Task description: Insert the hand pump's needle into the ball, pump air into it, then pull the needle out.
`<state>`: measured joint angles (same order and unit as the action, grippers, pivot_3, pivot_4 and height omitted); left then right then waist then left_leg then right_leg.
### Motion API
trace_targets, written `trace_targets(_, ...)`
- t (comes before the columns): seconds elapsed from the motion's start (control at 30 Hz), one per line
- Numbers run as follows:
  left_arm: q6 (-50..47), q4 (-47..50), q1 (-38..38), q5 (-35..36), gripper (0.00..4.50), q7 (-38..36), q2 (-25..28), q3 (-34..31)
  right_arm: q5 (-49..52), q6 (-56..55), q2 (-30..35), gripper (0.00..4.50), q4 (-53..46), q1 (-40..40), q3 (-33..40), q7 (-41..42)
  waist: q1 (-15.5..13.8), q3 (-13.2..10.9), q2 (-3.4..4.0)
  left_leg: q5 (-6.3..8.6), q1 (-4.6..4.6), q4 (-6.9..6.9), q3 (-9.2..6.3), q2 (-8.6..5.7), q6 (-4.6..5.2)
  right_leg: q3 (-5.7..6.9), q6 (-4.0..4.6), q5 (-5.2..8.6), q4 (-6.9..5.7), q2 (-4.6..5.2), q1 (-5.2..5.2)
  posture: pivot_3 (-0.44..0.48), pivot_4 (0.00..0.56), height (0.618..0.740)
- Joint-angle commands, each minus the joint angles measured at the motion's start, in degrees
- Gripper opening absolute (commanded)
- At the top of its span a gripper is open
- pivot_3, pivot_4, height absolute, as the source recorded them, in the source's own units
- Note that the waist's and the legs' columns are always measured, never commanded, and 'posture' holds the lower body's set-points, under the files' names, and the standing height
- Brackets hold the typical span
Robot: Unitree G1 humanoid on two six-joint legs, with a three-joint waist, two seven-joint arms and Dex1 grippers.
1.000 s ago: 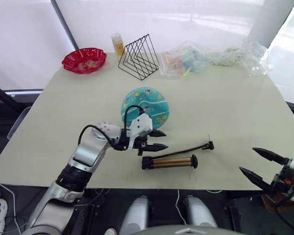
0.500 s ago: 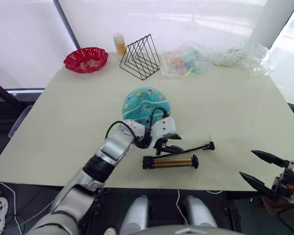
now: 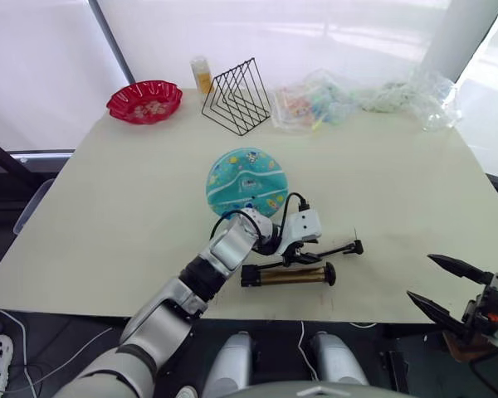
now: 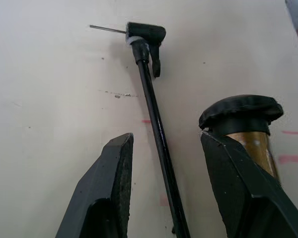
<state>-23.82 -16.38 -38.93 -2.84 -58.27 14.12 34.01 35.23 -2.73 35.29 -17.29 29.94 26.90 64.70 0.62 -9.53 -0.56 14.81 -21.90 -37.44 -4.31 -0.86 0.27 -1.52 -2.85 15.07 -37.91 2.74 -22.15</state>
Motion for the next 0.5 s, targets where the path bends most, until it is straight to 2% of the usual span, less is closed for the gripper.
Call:
trace_targets(0.03,1.6,-2.4,-1.3,-1.4,2.31,-0.2,-1.5,0.9,0.5,-0.9,0.2,4.5,-0.2,0.2,1.9,0.4,0.1,0.0,0.0,0.0,0.0,0.0,0.0,0.0,0.0,0.0,0.0,0.0,0.0,0.0,0.0,0.0,0.15,0.74)
trace_targets(0.3,2.8,-12.0,-2.1,-5.3,2.31,3.9,-6.2,1.9,0.5,-1.5,-0.4,4.5,0.0,0.7,1.9,0.3,-0.4,0.0,0.0,0.0,0.02,0.0,-0.01,-0.01,0.0,0.01,-0.1,0.05,0.0,0.01,0.04,0.0,0.15,0.74)
trace_targets(0.5,2.1,-12.1,0.2,-6.6,2.31,3.3,-7.2,2.7,0.4,-1.7,-0.7,4.5,0.0,1.0,2.0,0.1,-0.9,0.0,0.01,0.0,0.13,-0.05,-0.01,-0.02,0.0,0.1,-0.21,0.11,0.04,0.05,0.23,0.0,0.15,0.74)
